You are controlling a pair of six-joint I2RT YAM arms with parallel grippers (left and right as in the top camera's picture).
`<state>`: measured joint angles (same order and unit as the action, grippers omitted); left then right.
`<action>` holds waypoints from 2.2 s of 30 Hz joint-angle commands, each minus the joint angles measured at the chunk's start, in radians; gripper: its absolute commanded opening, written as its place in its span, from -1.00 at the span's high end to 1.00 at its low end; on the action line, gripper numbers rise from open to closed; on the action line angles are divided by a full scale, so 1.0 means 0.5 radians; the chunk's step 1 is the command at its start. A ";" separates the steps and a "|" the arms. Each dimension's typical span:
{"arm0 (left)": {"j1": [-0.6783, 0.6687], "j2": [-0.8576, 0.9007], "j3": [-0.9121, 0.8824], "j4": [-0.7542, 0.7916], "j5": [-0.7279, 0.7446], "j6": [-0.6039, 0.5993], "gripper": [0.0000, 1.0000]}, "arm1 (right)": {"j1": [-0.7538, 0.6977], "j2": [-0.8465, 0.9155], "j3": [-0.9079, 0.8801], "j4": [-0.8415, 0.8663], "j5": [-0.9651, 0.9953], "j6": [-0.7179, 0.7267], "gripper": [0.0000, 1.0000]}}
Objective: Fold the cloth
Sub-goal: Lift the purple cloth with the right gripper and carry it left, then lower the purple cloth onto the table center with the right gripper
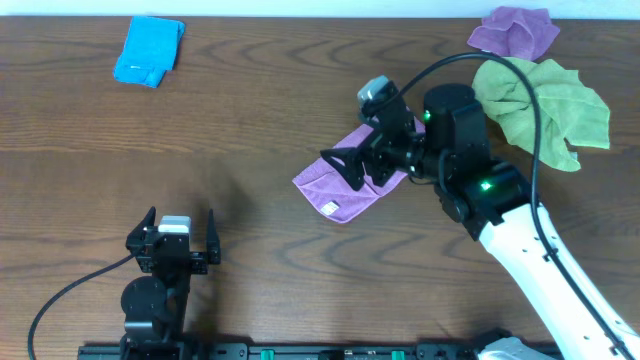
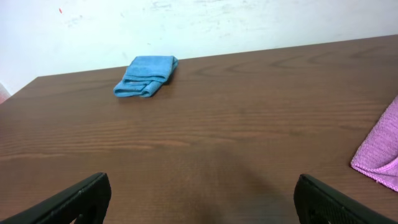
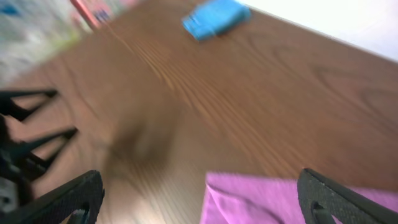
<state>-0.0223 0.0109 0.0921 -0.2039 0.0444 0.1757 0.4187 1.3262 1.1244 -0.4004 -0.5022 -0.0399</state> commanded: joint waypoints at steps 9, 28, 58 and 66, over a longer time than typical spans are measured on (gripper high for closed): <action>0.008 -0.011 -0.058 -0.017 -0.037 -0.031 -0.90 | -0.011 0.400 0.021 -0.550 0.482 -0.201 -0.86; 0.008 -0.011 -0.058 -0.017 -0.037 -0.031 -0.90 | -0.010 1.095 0.021 -0.332 0.637 -0.529 -0.33; 0.008 -0.011 -0.058 -0.017 -0.037 -0.031 -0.90 | 0.226 1.170 0.575 0.209 0.549 -0.461 0.98; 0.008 -0.011 -0.058 -0.017 -0.037 -0.031 -0.90 | 0.330 1.235 0.575 0.024 0.231 -0.634 0.26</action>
<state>-0.0223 0.0109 0.0921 -0.2035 0.0444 0.1757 0.5674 1.9209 1.4017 -0.3618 -0.3248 -0.3058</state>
